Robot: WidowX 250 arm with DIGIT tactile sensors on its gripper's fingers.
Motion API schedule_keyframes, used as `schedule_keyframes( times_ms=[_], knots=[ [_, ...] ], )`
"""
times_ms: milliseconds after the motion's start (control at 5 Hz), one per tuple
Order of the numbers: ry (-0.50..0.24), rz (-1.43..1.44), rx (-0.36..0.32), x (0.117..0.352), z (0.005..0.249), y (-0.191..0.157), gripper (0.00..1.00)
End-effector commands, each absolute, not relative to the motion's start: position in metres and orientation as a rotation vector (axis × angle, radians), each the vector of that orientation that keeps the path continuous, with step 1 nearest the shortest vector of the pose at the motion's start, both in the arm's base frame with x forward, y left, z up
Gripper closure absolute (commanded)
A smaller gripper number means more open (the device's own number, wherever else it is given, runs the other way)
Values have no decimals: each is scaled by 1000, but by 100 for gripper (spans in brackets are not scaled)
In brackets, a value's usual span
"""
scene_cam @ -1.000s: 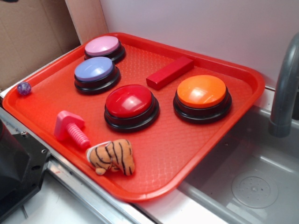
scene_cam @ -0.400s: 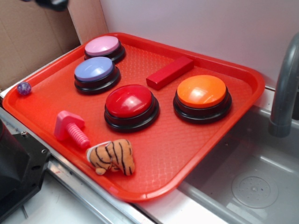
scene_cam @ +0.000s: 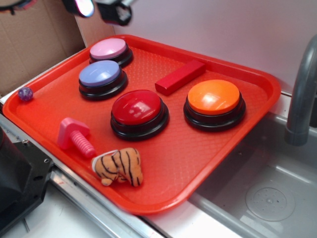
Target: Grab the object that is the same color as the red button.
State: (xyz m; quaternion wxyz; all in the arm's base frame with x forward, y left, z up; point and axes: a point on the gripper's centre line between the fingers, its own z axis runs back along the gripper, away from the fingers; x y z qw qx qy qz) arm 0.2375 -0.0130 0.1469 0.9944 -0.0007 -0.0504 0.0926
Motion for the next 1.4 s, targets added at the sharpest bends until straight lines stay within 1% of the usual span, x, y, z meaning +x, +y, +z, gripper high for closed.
schedule_keyframes(
  times_ms=[0,200,400,600,800,1000,1200],
  knots=[
    [-191,222,53,296,109,-18,0],
    [-193,189,52,312,93,-16,0],
    [-218,188,24,320,86,-12,0],
    [-213,201,-2,326,72,-9,0],
    [-210,172,-83,329,55,-10,0],
    [-180,160,-45,333,47,-10,0],
    [-165,134,-38,339,42,-11,0]
  ],
)
